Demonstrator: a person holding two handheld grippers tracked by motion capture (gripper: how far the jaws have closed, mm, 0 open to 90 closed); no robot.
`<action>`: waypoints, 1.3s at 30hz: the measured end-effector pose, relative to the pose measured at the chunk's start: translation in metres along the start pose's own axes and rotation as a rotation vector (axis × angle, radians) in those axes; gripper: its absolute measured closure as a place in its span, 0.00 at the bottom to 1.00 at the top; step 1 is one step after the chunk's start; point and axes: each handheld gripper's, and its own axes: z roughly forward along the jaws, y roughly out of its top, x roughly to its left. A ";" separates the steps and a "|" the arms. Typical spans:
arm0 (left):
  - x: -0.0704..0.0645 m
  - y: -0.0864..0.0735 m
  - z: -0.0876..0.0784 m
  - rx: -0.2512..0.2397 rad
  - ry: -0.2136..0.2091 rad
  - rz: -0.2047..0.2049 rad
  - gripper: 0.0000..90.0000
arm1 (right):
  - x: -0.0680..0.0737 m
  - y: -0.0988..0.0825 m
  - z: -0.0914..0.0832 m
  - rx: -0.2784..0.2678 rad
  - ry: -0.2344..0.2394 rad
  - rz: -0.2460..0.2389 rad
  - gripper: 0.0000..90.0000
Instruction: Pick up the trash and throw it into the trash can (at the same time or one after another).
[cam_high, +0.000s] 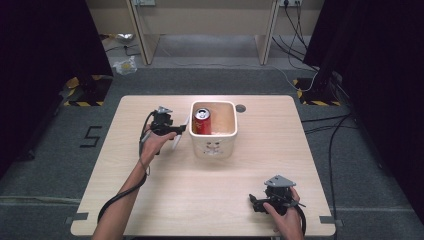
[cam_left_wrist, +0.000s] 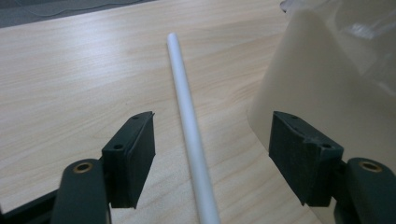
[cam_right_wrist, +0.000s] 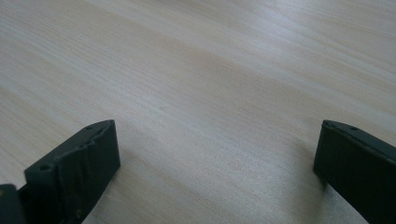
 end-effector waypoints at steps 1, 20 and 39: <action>0.000 -0.002 0.003 0.006 0.000 0.000 0.37 | 0.000 0.000 0.000 0.000 0.000 0.000 0.01; -0.002 -0.020 0.022 0.065 0.012 0.030 0.58 | 0.000 0.000 0.000 0.001 -0.001 -0.002 0.01; -0.004 -0.022 0.030 0.121 0.040 0.076 0.82 | 0.000 0.000 0.000 0.001 -0.001 -0.003 0.01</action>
